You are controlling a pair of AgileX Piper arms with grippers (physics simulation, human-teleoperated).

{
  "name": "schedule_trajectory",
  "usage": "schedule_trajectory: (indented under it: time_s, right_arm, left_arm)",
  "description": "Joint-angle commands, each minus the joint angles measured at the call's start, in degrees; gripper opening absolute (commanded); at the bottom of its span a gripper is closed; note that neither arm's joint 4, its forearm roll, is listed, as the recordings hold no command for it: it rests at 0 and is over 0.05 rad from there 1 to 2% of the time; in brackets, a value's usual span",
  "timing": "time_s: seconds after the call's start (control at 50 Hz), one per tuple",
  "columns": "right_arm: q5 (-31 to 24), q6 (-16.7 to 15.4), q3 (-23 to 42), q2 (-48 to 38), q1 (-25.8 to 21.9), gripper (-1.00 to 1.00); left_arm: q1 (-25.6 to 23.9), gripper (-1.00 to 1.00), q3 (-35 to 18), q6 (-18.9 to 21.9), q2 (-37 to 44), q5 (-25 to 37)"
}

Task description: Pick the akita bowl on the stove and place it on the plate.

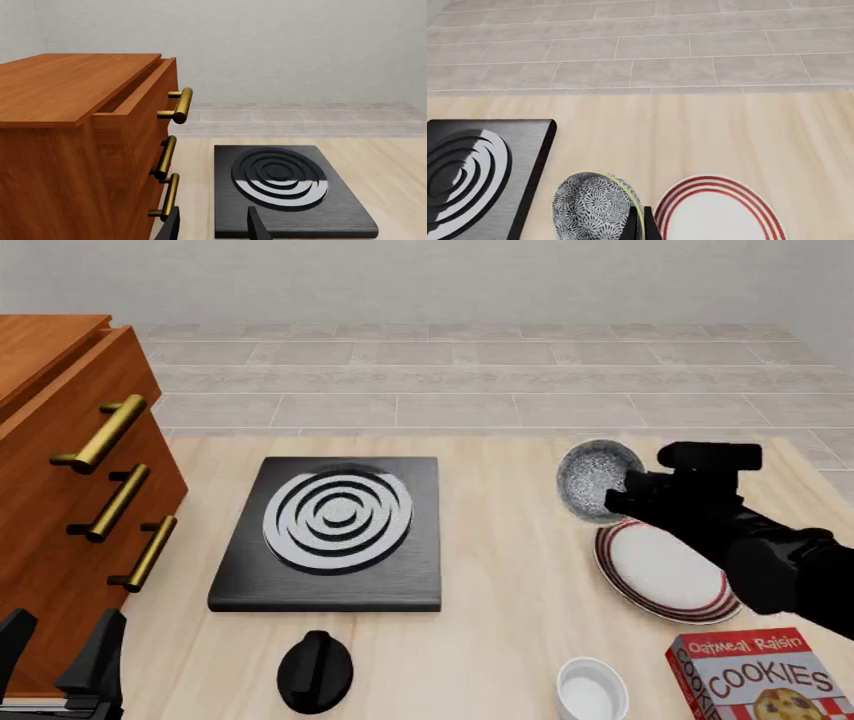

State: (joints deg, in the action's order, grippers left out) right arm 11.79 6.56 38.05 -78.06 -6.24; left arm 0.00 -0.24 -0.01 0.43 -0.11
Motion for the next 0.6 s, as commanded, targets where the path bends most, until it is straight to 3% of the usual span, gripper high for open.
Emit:
schedule_trajectory:
  time_s: [0.02,0.12,0.16,0.22,0.36,0.44,0.56,0.6]
  right_arm:
    - [1.6,-1.2,-6.1,5.1,5.5,-1.00]
    - [1.5,-2.1,-6.5,5.8,9.2,-1.00]
    - [1.6,-5.3,-6.9,5.2,11.9,-1.00]
    - [1.8,-3.7,-8.3,6.6,11.8,-1.00]
    - [2.8,-6.8,-9.4,6.2,15.1,-1.00]
    - [2.6,-5.8,-8.8,6.0,15.7,-1.00]
    - [2.2,-10.1,-8.0,3.9,18.4,-1.00]
    - [1.7,-9.8,-7.3,3.1,17.8,-1.00]
  left_arm:
    - [0.0,1.00,0.0,0.0,0.0,0.0]
    - [0.0,1.00,0.0,0.0,0.0,0.0]
    - [0.0,1.00,0.0,0.0,0.0,0.0]
    - [0.0,1.00,0.0,0.0,0.0,0.0]
    - [0.0,1.00,0.0,0.0,0.0,0.0]
    - [0.0,1.00,0.0,0.0,0.0,0.0]
    - [0.0,1.00,0.0,0.0,0.0,0.0]
    - [0.0,1.00,0.0,0.0,0.0,0.0]
